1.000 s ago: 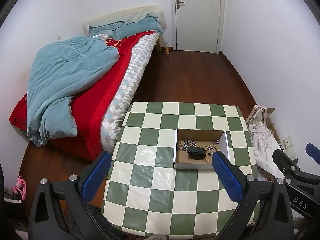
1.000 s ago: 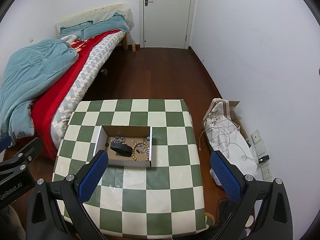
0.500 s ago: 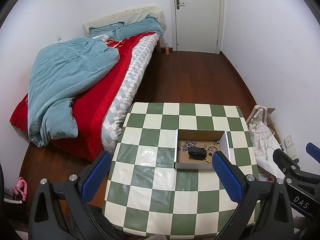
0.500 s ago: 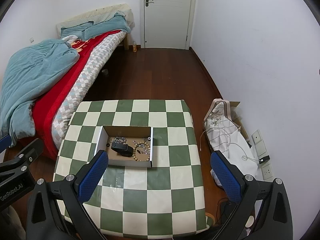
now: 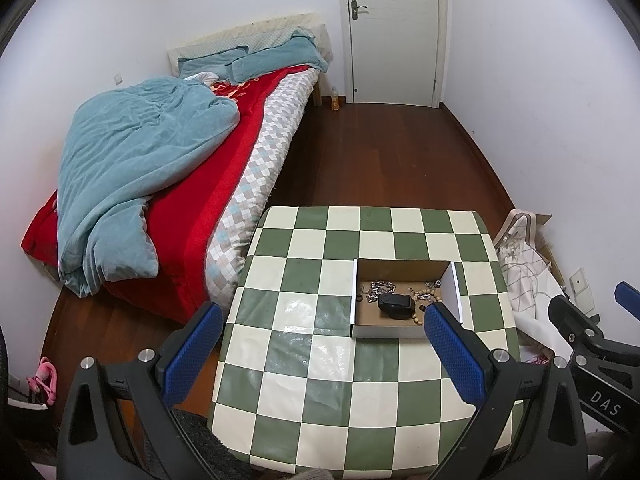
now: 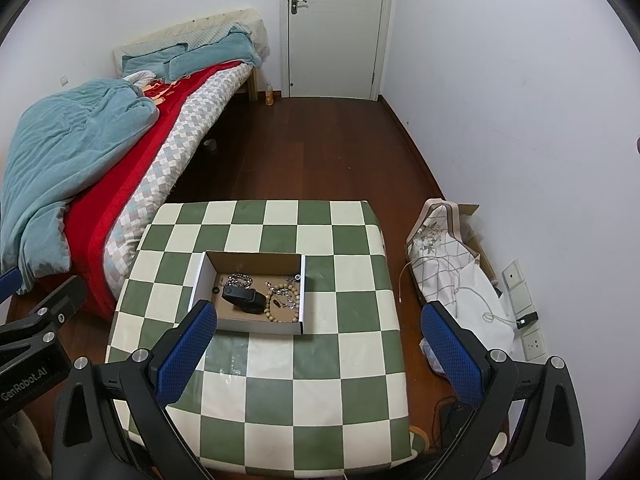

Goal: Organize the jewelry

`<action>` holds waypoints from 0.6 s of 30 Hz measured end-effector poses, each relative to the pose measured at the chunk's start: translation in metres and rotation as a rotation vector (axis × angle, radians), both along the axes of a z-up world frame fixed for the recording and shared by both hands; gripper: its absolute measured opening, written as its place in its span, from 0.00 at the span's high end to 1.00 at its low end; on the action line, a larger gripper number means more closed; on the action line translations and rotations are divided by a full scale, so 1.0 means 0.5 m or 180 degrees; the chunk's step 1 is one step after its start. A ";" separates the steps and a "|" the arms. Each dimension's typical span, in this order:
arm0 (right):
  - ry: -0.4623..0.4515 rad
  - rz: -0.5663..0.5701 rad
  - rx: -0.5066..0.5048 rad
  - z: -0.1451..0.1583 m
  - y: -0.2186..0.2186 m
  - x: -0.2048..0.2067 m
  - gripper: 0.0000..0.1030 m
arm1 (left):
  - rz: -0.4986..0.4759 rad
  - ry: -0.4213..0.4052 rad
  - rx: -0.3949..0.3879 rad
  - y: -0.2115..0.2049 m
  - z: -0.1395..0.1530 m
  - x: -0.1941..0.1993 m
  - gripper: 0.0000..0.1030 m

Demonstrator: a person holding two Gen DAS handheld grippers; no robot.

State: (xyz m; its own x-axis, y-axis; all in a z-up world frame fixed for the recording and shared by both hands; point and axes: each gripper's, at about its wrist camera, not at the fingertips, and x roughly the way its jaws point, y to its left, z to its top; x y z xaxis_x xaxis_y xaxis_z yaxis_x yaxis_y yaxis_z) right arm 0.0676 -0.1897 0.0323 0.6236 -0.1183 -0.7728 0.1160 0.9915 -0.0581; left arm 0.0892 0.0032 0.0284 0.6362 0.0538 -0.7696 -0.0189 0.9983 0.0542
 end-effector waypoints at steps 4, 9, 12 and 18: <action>-0.0010 -0.0001 -0.0002 0.002 0.002 -0.001 0.00 | -0.0003 -0.0002 -0.0001 0.000 0.000 0.000 0.00; -0.0015 -0.0001 -0.0001 0.006 0.001 -0.001 0.00 | 0.0003 -0.0001 0.0000 0.000 0.000 -0.001 0.00; -0.0016 0.0002 -0.0005 0.008 0.002 -0.001 0.00 | 0.0002 -0.0002 0.0002 0.000 0.000 -0.001 0.00; -0.0020 0.0010 0.0007 0.015 0.000 -0.001 0.00 | -0.0002 -0.0004 -0.0004 0.002 0.001 -0.001 0.00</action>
State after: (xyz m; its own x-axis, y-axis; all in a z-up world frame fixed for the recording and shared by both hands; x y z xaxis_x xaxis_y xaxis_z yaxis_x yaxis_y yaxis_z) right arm 0.0672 -0.1895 0.0399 0.6287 -0.1147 -0.7692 0.1133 0.9920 -0.0553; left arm 0.0887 0.0040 0.0287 0.6371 0.0524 -0.7690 -0.0183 0.9984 0.0529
